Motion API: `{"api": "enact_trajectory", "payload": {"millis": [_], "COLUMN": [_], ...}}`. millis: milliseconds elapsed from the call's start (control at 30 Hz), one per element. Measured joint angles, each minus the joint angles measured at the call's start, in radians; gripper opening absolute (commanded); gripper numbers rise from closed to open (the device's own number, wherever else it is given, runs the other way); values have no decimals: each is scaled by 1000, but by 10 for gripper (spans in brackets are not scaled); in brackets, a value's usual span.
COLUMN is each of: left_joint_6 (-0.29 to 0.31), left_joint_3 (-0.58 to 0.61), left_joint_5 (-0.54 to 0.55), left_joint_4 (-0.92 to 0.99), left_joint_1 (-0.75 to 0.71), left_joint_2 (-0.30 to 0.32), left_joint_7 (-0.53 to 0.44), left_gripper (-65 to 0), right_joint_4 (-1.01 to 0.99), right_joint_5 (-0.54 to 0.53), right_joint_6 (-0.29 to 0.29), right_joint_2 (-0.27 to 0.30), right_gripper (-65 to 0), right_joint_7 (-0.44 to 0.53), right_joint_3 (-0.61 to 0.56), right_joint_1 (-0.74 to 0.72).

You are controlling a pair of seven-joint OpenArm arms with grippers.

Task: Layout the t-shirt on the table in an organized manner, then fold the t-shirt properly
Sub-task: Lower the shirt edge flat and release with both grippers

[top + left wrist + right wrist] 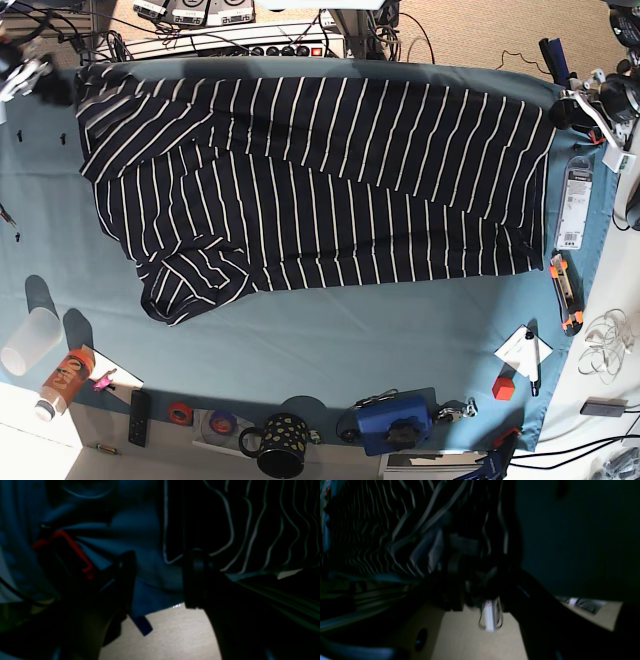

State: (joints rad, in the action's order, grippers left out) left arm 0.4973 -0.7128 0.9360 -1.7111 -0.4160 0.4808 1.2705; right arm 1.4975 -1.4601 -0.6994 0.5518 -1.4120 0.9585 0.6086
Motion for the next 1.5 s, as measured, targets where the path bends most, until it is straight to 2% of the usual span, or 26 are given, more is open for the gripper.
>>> {"api": "enact_trajectory", "payload": {"millis": [100,200,333,400,500,600,700,867,1067,1133,1233,1367,1500], "left_joint_6": [-3,-3,-3,-3,-3,-4,-4,-6,-6,-6,-6,-6,-6], "left_joint_3": [0,-8,-23,-23,-23,-23,-23,-23,-23,-23,-23,-23,-23], "left_joint_5": [-5,-12,-21,-18,-23,-22,-20,-22,-22,-22,-23,-23,-22], "left_joint_4": [0,-5,-8,-9,-8,-8,-8,-8,-8,-8,-8,-8,-8], "left_joint_1": [0,11,77,104,145,179,189,193,193,193,192,192,192], "left_joint_2": [28,41,48,48,46,47,45,43,42,43,43,43,42], "left_joint_7": [-8,-5,0,-7,-4,-41,-42,-42,-42,-42,-41,-42,-42], "left_gripper": [-341,-341,-341,-341,-341,-341,-341,-341,-341,-341,-341,-341,-341], "right_joint_4": [3,4,6,6,-8,-81,-176,-281,-281,-281,-278,-278,-278], "right_joint_5": [9,1,-1,69,270,422,526,549,673,722,726,688,561], "right_joint_6": [2,2,2,2,1,1,3,3,2,35,50,48,26], "right_joint_2": [31,60,82,82,88,82,82,77,58,51,55,58,77], "right_gripper": [-435,-435,-435,-435,-435,-435,-435,-435,-437,-501,-650,-650,-650], "right_joint_7": [-9,-5,-8,-1,8,168,246,227,218,160,72,42,11], "right_joint_3": [69,131,126,93,-16,-172,-332,-547,-723,-772,-803,-759,-650], "right_joint_1": [-23,-121,-281,-366,-454,-536,-636,-745,-774,-768,-774,-755,-694]}}
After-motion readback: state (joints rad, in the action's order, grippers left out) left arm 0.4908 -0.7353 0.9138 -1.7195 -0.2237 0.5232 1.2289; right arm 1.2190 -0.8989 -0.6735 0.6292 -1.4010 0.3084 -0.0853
